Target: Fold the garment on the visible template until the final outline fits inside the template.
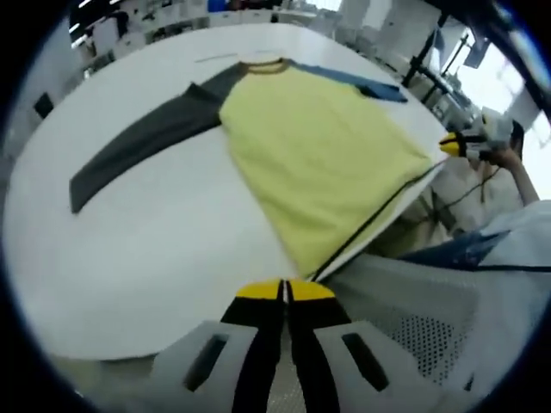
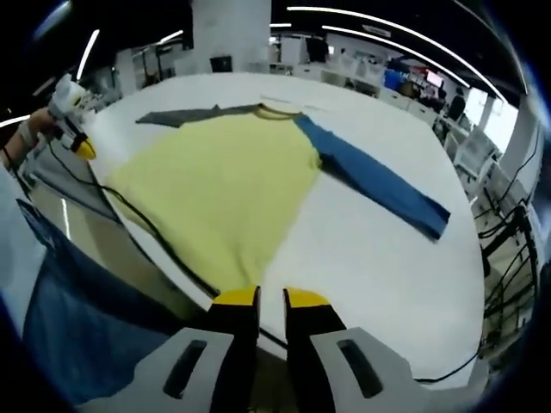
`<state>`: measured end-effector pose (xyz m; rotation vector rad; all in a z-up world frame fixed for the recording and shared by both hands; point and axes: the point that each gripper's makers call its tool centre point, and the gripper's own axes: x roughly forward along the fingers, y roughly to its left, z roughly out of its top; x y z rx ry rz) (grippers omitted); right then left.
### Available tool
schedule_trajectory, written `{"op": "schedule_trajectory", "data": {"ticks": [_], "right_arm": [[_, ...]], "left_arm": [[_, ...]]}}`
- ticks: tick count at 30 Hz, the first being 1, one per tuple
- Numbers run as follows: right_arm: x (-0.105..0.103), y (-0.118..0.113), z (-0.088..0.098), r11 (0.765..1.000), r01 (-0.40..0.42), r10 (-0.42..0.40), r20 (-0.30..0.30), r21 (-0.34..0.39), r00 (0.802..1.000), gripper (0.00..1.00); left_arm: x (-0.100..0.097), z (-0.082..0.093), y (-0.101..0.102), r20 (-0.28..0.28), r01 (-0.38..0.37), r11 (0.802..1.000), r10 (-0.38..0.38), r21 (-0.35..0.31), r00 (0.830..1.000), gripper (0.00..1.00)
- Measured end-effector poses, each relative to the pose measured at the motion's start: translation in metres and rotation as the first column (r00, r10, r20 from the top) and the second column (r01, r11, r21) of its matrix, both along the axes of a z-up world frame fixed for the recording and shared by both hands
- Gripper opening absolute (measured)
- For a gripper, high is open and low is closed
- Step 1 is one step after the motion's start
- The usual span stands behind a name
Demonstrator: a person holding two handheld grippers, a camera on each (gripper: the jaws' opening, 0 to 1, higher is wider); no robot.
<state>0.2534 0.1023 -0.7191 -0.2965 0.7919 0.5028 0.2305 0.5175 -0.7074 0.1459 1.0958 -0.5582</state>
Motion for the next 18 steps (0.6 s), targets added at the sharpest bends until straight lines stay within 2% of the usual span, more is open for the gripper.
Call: {"op": "schedule_trajectory", "data": {"ticks": [7,14,18], "right_arm": [[0.002,0.005,0.012,1.0,-0.016,0.016,0.024,-0.006,1.0,0.14],[-0.001,0.013,0.027,0.999,-0.043,0.043,0.036,-0.011,0.998,0.17],[-0.004,0.021,0.038,0.998,-0.064,0.063,0.049,0.009,0.997,0.22]], "left_arm": [[0.0,0.016,0.004,0.04,-0.014,1.0,0.015,-0.006,0.999,0.0],[-0.004,0.025,0.006,0.055,-0.023,1.0,0.023,-0.007,0.998,0.0],[-0.003,0.039,-0.003,0.102,0.002,0.999,0.002,-0.036,0.995,0.0]]}}
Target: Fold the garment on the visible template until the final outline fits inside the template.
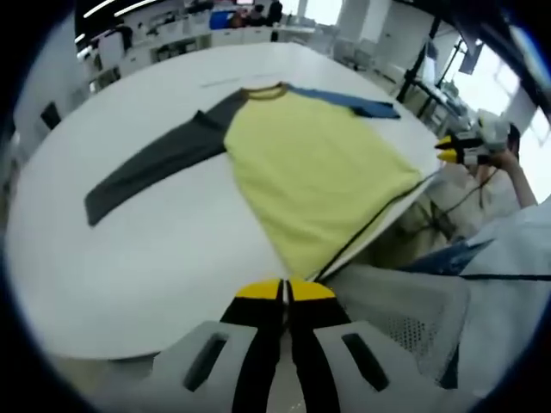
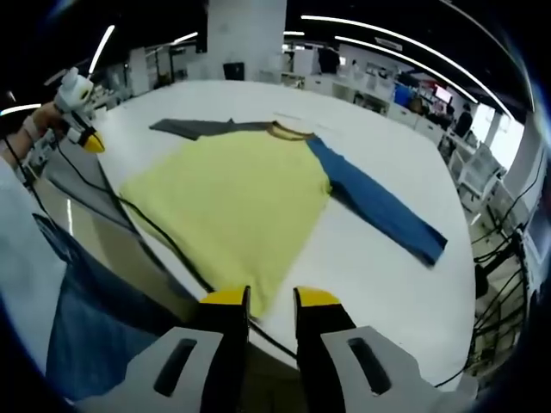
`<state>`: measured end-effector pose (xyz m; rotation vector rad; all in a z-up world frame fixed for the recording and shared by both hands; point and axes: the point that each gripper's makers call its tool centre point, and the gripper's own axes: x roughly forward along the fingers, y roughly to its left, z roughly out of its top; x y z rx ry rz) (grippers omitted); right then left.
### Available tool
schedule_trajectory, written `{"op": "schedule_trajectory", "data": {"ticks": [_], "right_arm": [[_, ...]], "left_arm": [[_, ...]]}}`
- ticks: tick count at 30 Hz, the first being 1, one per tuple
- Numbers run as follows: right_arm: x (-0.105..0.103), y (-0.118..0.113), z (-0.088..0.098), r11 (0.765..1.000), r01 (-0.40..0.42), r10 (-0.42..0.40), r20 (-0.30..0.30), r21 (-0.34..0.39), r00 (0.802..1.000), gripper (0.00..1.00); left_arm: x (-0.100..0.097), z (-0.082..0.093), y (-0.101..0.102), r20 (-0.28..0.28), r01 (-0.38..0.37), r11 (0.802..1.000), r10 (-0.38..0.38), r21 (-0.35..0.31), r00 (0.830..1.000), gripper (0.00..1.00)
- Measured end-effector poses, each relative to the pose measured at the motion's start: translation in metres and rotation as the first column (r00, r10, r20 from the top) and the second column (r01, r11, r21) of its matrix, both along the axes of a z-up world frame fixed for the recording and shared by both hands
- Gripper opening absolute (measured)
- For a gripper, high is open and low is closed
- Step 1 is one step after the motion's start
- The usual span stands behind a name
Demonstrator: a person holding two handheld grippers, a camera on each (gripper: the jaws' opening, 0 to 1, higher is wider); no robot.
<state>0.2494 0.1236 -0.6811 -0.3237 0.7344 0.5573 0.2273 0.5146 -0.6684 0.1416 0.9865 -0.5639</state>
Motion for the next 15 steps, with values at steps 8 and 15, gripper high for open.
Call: {"op": "schedule_trajectory", "data": {"ticks": [8,15], "right_arm": [[0.002,0.006,0.009,1.0,-0.018,0.018,0.015,-0.017,1.0,0.33],[0.004,0.006,0.015,1.0,-0.008,0.009,0.036,-0.024,0.999,0.45]], "left_arm": [[0.009,0.008,0.002,0.066,0.036,0.998,-0.039,0.042,0.997,0.0],[0.012,0.011,0.006,0.096,0.04,0.997,-0.046,0.07,0.994,0.24]]}}
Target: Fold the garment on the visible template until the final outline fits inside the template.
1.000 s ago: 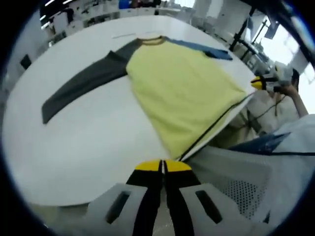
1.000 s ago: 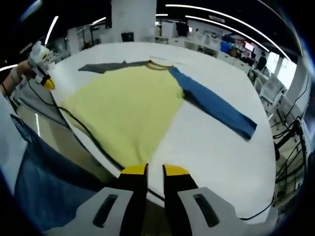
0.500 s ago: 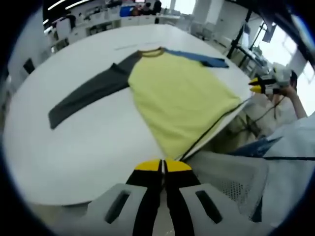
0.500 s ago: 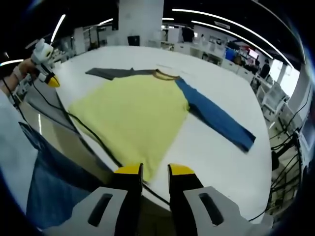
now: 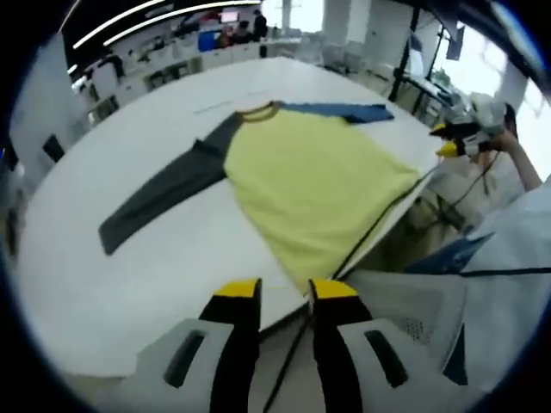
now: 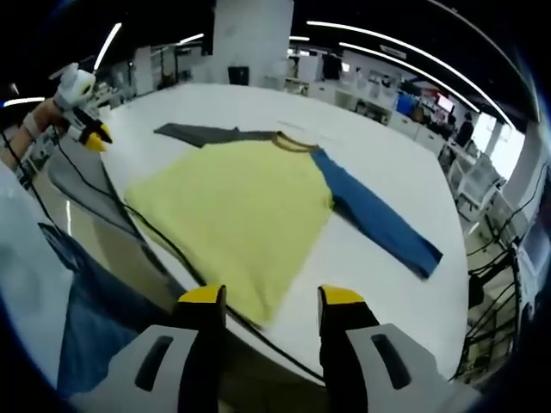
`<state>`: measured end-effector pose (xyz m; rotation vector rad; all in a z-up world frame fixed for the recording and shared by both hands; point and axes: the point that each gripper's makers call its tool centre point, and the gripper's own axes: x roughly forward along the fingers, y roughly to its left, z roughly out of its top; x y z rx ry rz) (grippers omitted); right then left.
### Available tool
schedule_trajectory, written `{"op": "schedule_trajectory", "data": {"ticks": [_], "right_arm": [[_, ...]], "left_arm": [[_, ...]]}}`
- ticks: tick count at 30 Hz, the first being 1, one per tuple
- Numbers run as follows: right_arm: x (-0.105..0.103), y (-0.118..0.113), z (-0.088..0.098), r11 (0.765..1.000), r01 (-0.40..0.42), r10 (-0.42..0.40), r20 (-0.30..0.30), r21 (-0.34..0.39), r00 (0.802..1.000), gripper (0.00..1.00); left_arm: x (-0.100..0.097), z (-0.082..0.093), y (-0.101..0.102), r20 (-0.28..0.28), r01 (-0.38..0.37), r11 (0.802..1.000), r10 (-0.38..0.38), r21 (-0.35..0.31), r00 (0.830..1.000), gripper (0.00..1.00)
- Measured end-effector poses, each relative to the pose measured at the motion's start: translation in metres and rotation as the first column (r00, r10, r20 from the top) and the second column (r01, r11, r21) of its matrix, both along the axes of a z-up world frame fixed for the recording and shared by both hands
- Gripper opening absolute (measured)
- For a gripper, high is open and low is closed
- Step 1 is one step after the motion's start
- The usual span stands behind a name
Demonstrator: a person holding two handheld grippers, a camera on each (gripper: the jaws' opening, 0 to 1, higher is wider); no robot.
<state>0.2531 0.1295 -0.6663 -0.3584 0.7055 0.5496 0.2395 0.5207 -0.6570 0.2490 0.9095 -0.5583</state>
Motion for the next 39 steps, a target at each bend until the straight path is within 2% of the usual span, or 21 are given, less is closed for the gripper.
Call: {"op": "schedule_trajectory", "data": {"ticks": [8,12,15,23,27,31,39], "right_arm": [[0.002,0.003,0.019,1.0,-0.001,0.001,0.047,-0.008,0.999,0.58],[0.004,0.007,0.029,1.0,-0.014,0.015,0.068,-0.008,0.998,0.56],[0.006,0.01,0.033,1.0,-0.022,0.022,0.079,0.002,0.997,0.59],[0.011,0.018,0.039,0.999,-0.039,0.039,0.106,0.0,0.994,0.7],[0.011,0.022,0.04,0.999,-0.047,0.047,0.106,-0.003,0.993,0.71],[0.015,0.024,0.042,0.999,-0.051,0.049,0.112,0.009,0.993,0.74],[0.025,0.03,0.044,0.999,-0.052,0.052,0.121,0.0,0.991,0.8]], "left_arm": [[0.002,0.007,0.001,0.024,0.003,1.0,-0.003,0.02,1.0,0.38],[0.006,0.012,0.002,0.047,0.007,0.999,-0.008,0.036,0.999,0.47],[0.01,0.019,0.002,0.078,0.01,0.999,-0.014,0.05,0.997,0.52],[0.016,0.026,0.001,0.117,0.018,0.998,-0.025,0.062,0.993,0.69],[0.02,0.028,0.001,0.138,0.03,0.996,-0.04,0.079,0.99,0.69],[0.024,0.031,0.0,0.151,0.039,0.996,-0.051,0.076,0.987,0.76],[0.033,0.036,0.0,0.16,0.051,0.996,-0.063,0.078,0.985,0.81]]}}
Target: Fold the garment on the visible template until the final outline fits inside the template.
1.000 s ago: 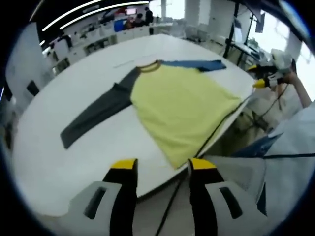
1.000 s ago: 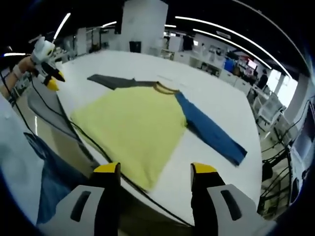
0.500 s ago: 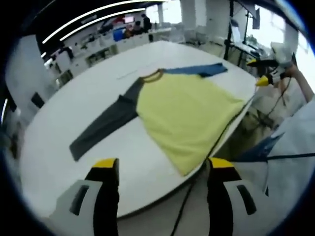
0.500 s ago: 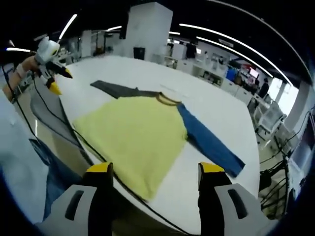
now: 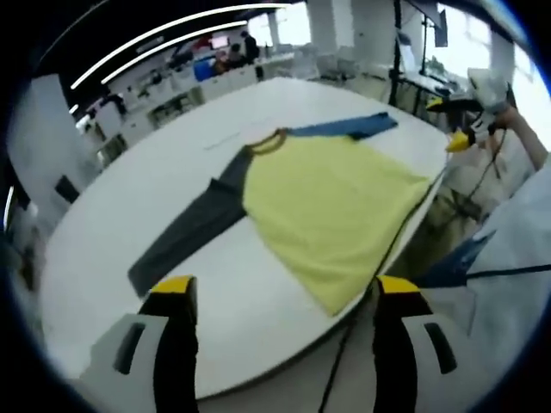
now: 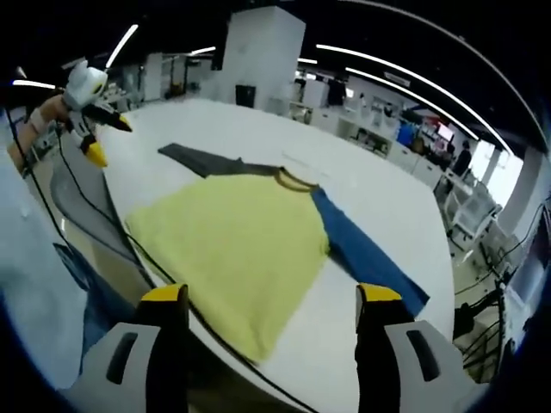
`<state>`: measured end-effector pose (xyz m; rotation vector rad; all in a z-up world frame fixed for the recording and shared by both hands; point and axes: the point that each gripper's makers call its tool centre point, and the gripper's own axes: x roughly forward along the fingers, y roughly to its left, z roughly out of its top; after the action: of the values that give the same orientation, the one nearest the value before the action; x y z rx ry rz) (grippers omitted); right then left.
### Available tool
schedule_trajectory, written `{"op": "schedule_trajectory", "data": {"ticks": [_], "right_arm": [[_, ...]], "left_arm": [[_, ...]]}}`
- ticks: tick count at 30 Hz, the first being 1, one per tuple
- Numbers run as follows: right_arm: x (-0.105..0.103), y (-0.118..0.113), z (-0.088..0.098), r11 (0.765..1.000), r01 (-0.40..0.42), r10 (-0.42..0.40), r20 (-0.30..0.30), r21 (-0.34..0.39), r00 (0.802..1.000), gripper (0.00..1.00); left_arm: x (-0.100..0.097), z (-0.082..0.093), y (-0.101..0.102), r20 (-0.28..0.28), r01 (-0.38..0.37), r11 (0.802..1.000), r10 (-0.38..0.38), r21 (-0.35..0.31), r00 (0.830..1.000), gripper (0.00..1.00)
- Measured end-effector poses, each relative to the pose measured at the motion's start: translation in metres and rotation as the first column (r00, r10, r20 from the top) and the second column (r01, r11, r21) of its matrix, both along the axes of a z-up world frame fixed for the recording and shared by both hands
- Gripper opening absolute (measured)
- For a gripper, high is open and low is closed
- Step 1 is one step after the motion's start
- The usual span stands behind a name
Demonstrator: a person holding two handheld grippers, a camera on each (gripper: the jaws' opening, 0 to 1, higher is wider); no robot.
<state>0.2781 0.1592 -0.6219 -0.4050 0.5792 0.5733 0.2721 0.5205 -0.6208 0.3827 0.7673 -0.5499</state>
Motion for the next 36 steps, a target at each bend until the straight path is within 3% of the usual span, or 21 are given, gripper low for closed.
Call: {"op": "schedule_trajectory", "data": {"ticks": [14,21,28,36], "right_arm": [[0.008,0.007,0.002,1.0,0.019,-0.019,0.015,-0.008,1.0,0.96],[0.008,0.011,0.004,1.0,0.023,-0.023,0.017,-0.009,1.0,0.99],[0.006,0.019,0.009,1.0,0.012,-0.012,0.032,-0.018,0.999,1.0],[0.005,0.029,0.007,1.0,0.013,-0.013,0.029,-0.011,0.999,1.0]], "left_arm": [[0.009,0.009,-0.004,0.025,0.039,0.999,-0.038,-0.017,0.999,0.99],[0.01,0.008,-0.004,0.035,0.078,0.997,-0.078,0.009,0.996,1.0],[0.009,0.006,-0.008,0.039,0.095,0.995,-0.094,-0.01,0.995,1.0],[0.009,0.004,0.004,0.023,0.077,0.997,-0.077,0.015,0.997,1.0]]}}
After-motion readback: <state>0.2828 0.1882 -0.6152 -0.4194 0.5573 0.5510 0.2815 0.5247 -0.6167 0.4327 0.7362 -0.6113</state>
